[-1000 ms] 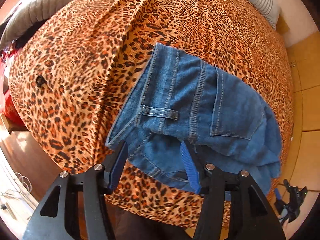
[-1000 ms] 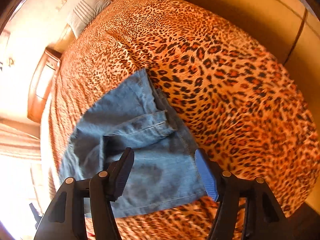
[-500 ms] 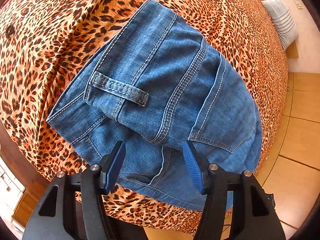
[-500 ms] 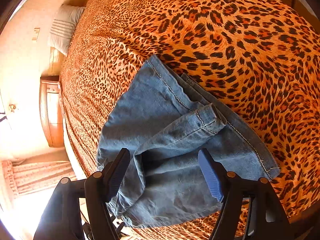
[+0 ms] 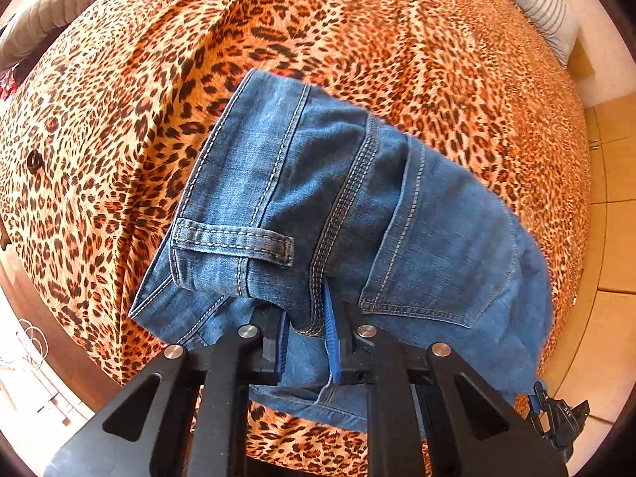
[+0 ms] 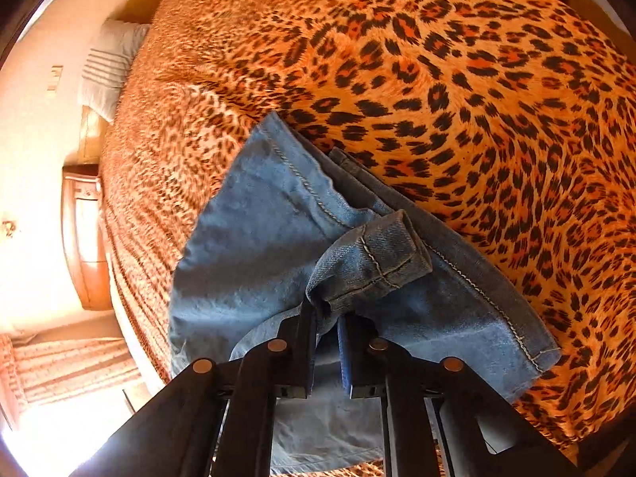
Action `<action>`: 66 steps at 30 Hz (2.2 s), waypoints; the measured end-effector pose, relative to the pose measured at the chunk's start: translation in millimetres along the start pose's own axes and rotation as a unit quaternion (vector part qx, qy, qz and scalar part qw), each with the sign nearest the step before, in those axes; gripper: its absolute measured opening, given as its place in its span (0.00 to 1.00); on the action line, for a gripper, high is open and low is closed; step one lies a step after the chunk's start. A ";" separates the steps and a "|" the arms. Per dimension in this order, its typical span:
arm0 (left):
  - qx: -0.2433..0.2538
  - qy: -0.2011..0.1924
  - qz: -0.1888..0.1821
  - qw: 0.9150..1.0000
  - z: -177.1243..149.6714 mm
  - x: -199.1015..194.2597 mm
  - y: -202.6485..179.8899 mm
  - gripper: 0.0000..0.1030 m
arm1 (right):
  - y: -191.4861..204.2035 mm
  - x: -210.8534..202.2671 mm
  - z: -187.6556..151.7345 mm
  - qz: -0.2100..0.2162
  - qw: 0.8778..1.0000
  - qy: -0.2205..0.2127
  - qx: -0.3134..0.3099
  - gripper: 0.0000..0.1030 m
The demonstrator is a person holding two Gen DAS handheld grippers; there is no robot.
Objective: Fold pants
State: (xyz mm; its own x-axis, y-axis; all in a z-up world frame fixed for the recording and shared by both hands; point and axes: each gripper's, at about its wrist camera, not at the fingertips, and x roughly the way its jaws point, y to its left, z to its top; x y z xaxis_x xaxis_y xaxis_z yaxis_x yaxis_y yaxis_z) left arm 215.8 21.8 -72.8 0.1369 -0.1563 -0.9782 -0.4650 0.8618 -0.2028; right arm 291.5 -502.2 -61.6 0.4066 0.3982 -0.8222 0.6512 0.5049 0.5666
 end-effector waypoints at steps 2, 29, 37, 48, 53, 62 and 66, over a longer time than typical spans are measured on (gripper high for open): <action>0.015 -0.016 -0.012 1.000 -10.4 -19.7 4.2 0.13 | 0.9 -21.5 -11.2 0.020 0.999 -0.006 -0.037 0.09; 0.009 0.001 -0.026 1.000 43.6 -26.2 103.2 0.64 | -38.1 -82.3 14.3 -0.064 0.990 -0.067 -0.105 0.60; -0.048 0.099 -0.039 0.993 85.2 45.1 87.4 0.65 | 19.9 8.2 64.3 -0.096 0.985 -0.040 -0.138 0.66; 0.033 0.056 0.051 0.997 94.2 57.8 38.1 0.30 | 41.9 29.0 75.9 -0.161 0.965 -0.053 -0.203 0.14; 0.034 0.059 0.075 0.995 93.0 66.9 32.2 0.30 | 42.0 57.5 74.5 -0.208 0.954 -0.040 -0.211 0.17; 0.056 0.027 0.018 0.998 37.0 -16.9 80.7 0.59 | -1.7 -29.8 36.5 -0.132 0.976 -0.064 -0.163 0.55; 0.008 0.071 -0.068 0.995 -23.3 -15.7 112.3 0.63 | -46.2 -48.9 -4.4 -0.121 0.983 -0.038 -0.133 0.57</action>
State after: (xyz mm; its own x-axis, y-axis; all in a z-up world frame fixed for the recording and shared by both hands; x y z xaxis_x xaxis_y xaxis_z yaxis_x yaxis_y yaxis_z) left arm 141.0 109.8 -81.3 0.0719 -0.3384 -0.9382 -0.4356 0.8356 -0.3348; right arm 238.7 -541.6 -47.4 0.3128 0.1883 -0.9310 0.5484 0.7645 0.3389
